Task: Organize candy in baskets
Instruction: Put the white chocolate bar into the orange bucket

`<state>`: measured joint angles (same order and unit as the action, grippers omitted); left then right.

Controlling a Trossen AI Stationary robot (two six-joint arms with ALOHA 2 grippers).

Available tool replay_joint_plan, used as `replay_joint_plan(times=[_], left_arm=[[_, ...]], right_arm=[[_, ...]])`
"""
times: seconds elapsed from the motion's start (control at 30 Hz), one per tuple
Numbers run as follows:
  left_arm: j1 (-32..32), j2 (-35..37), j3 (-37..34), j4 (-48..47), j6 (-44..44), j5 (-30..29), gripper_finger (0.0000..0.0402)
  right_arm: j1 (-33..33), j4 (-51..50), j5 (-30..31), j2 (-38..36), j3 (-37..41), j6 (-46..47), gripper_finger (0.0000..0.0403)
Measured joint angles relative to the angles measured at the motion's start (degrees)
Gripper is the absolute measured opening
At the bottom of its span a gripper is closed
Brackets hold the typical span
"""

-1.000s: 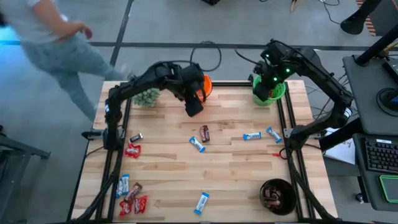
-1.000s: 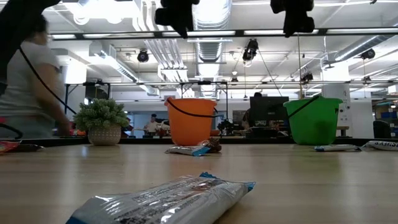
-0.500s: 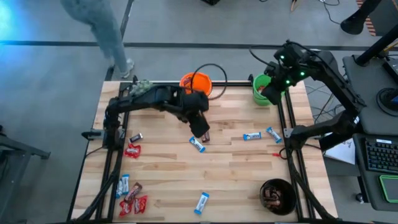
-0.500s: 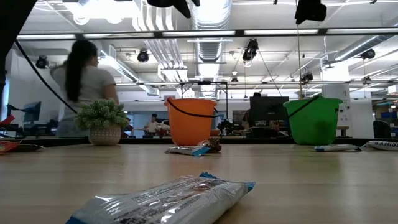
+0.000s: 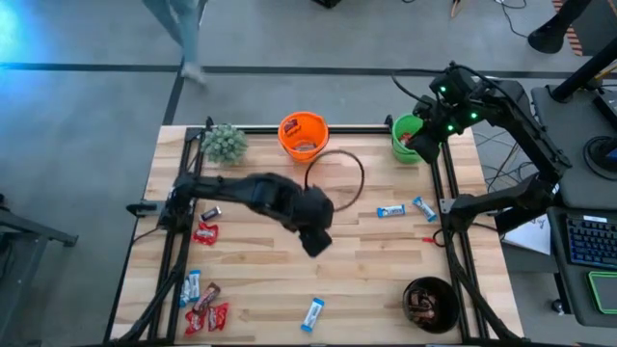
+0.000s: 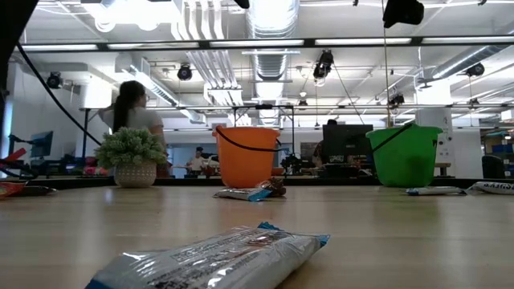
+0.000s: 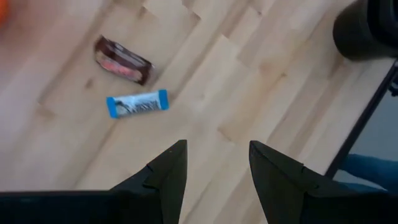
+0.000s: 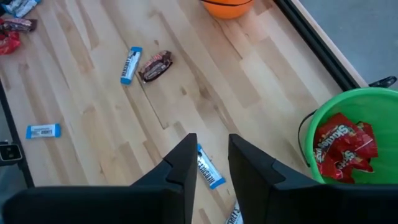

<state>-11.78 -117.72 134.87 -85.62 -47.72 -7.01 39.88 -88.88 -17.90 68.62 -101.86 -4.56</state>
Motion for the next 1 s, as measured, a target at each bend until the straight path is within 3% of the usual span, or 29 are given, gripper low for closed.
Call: replay_joint_plan(times=[0.73, 1.0], left_arm=[[-11.78, -11.03, 0.00, 1.09, -17.60, -1.47, 0.0155], [-12.96, -15.51, 0.02, 1.73, -21.20, 6.52, 0.0165]], right_arm=[[0.00, -0.37, 0.00, -0.70, 0.02, -0.17, 0.0080], [0.00, -0.42, -0.01, -1.64, 0.02, -0.39, 0.0076]])
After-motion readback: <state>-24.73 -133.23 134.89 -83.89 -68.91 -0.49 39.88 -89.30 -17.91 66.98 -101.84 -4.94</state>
